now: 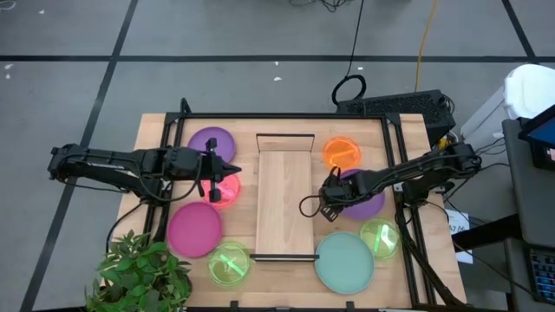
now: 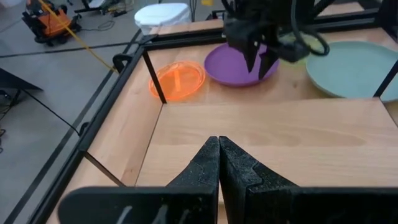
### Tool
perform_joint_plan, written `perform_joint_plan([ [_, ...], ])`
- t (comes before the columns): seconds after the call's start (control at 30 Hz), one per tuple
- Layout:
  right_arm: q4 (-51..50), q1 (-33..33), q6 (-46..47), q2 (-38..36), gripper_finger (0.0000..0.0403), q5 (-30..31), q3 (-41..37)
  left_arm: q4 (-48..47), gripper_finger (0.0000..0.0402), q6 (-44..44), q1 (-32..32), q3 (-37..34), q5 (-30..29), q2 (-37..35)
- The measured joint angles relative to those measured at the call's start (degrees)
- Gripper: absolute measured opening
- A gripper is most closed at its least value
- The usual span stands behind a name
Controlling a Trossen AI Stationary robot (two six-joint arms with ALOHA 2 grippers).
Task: Place and stack plates onto a shelf
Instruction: Put the right large purple plate on the shelf
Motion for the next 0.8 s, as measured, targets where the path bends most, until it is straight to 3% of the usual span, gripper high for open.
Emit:
perform_joint_plan([
  [0.53, 3.1, -2.2, 0.2, 1.3, 0.0132, -2.5, -4.3, 0.5, 0.0003, -0.1, 0.0, 0.0, 0.0, 0.0],
  [0.8, 3.0, -3.6, -0.8, 1.3, 0.0110, -2.5, -6.5, 0.5, 0.0003, -0.1, 0.0, 0.0, 0.0, 0.0],
])
